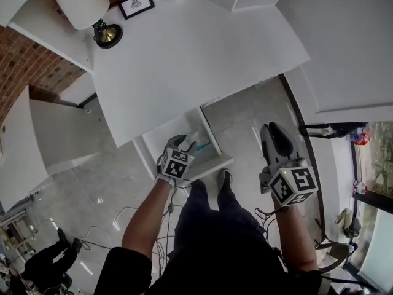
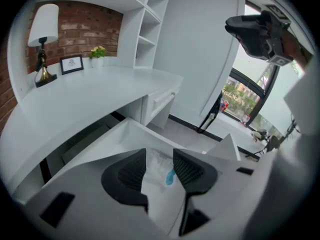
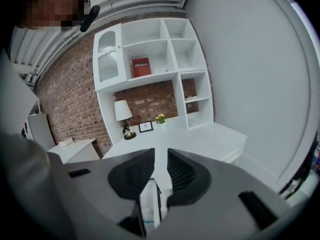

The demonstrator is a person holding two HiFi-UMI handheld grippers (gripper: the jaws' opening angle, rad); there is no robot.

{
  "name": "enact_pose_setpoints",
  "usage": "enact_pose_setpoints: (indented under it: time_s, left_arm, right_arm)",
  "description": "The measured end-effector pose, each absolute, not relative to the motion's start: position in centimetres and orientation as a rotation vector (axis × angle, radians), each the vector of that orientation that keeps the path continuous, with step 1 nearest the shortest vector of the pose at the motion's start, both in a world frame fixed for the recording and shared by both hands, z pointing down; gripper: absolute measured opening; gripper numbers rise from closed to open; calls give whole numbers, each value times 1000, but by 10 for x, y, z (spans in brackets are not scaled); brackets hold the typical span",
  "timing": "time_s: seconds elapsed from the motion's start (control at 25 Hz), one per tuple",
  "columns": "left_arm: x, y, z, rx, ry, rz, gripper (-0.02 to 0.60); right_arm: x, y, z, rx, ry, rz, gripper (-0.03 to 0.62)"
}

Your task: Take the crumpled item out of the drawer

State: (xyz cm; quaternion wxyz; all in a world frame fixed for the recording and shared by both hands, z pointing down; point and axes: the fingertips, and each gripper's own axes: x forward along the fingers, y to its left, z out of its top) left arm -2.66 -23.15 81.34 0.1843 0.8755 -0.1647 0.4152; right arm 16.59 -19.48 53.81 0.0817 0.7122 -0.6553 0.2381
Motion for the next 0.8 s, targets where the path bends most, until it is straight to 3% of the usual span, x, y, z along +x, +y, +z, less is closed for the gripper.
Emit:
enact_pose_setpoints:
  time_s: [0.56, 0.72, 0.8]
  left_arm:
    - [-16, -232, 952, 2373, -243, 1542, 143]
    - [-14, -230, 962, 2370, -238, 1562, 95]
    - [-14, -230, 958, 2371, -269, 1560, 38]
  right_arm:
    - [166, -158, 610, 2103, -1797, 887, 66]
    - [168, -150, 616, 2097, -1784, 905, 57]
    - [170, -147, 617, 2099, -1786, 914, 51]
